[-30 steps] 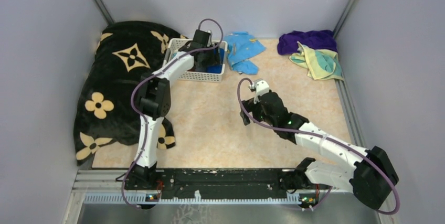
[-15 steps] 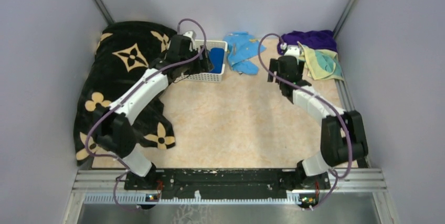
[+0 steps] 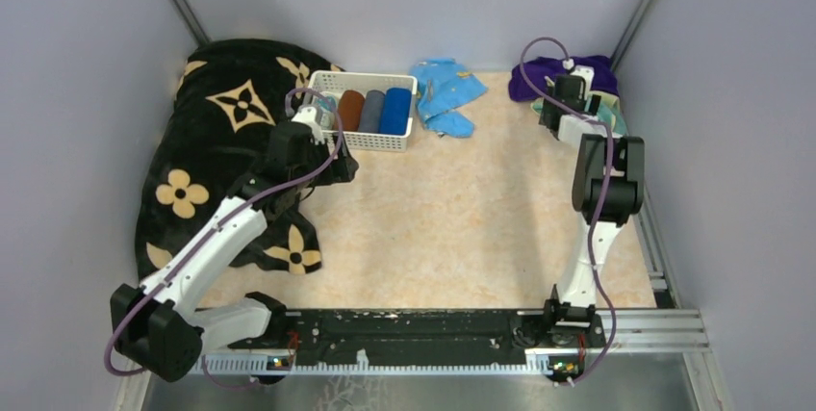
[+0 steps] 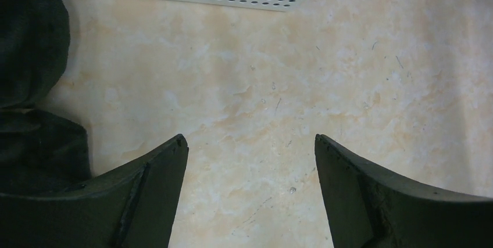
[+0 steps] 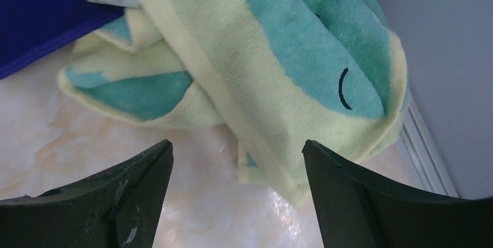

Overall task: Roll the towels
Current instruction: Move the towel to the center of the board.

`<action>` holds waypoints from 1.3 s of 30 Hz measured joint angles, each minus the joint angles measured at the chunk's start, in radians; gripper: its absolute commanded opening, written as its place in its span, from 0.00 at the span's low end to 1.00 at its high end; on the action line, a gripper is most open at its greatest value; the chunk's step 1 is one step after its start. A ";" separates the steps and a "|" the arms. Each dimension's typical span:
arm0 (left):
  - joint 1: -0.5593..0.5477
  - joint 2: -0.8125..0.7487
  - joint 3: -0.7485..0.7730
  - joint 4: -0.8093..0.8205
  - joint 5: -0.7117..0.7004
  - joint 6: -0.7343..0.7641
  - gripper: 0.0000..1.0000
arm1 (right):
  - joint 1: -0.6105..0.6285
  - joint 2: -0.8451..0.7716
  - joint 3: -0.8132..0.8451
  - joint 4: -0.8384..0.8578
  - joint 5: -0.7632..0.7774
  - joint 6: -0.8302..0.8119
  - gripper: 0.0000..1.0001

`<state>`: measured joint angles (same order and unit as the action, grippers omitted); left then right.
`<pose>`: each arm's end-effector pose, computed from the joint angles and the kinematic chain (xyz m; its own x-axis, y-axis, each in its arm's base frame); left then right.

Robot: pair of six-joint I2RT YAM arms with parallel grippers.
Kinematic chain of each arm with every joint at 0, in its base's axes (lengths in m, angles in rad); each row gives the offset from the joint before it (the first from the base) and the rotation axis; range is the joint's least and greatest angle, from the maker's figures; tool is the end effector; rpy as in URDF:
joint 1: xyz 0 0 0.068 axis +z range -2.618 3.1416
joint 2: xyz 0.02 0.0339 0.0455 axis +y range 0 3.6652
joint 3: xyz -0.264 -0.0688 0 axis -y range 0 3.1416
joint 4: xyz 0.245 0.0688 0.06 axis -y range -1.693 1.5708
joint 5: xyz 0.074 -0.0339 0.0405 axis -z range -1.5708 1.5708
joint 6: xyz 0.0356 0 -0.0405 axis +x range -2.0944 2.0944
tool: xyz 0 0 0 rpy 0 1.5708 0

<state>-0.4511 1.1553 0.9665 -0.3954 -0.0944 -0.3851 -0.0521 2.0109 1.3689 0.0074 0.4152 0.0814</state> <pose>0.2324 -0.1089 0.3076 -0.5965 -0.1266 -0.7926 0.1502 0.9524 -0.2652 0.4491 -0.0378 0.1905 -0.5598 0.1037 -0.8221 0.4190 0.8914 -0.1729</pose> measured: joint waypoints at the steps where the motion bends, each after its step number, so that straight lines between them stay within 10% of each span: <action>1: 0.000 -0.016 -0.019 0.011 -0.002 0.007 0.85 | -0.016 0.029 0.024 -0.010 -0.010 -0.001 0.81; 7: 0.000 -0.033 -0.076 0.055 0.006 0.025 0.84 | -0.089 0.161 0.165 -0.120 -0.090 0.006 0.57; 13: 0.000 -0.032 -0.079 0.078 0.065 0.027 0.81 | -0.094 0.156 0.172 -0.187 -0.181 0.049 0.00; 22: -0.008 -0.008 -0.079 0.082 0.221 -0.004 0.79 | 0.059 -0.161 -0.162 -0.334 -0.269 0.140 0.00; 30: -0.093 -0.001 -0.137 0.082 0.290 -0.067 0.79 | 0.484 -0.538 -0.421 -0.397 -0.340 0.317 0.00; 39: -0.171 -0.053 -0.307 0.111 0.309 -0.175 0.79 | 0.879 -0.483 -0.346 -0.314 -0.420 0.452 0.21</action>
<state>-0.6224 1.1019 0.6594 -0.2844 0.2150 -0.5598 0.8268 1.5284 1.0233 -0.3065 -0.0051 0.5339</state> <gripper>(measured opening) 0.792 0.112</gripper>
